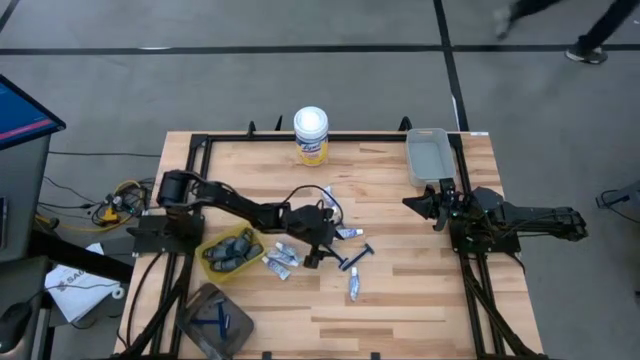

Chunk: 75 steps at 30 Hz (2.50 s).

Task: Pick & Place Travel size toiletries
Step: Put the dark blue razor into the black bin

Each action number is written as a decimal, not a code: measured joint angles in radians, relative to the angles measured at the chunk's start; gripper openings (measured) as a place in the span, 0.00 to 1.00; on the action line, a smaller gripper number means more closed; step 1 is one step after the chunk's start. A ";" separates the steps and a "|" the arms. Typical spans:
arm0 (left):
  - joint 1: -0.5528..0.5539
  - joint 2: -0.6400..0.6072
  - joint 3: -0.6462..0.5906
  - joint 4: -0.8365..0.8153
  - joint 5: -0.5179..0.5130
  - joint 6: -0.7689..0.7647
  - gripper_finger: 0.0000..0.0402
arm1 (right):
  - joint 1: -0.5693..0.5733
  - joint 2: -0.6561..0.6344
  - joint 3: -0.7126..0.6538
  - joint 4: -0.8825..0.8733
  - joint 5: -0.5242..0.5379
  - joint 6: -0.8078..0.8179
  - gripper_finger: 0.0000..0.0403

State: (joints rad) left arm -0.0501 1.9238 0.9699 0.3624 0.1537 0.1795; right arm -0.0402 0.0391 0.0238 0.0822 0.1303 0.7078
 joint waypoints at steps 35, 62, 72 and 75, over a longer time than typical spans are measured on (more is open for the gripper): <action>-0.011 0.063 0.002 -0.150 -0.032 0.025 0.20 | 0.000 0.000 0.000 0.000 0.000 0.000 0.00; -0.029 -0.181 -0.004 -0.151 -0.068 -0.036 0.06 | 0.000 0.000 0.000 0.000 0.000 0.000 0.00; -0.129 -0.491 -0.002 -0.373 -0.040 -0.159 0.06 | 0.000 0.000 0.000 0.000 0.000 0.000 0.00; -0.188 -0.562 -0.002 -0.517 -0.040 -0.223 0.06 | 0.000 0.000 0.000 0.000 0.000 0.000 0.00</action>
State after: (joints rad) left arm -0.2385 1.3620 0.9684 -0.1543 0.1137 -0.0432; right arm -0.0399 0.0387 0.0238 0.0824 0.1299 0.7078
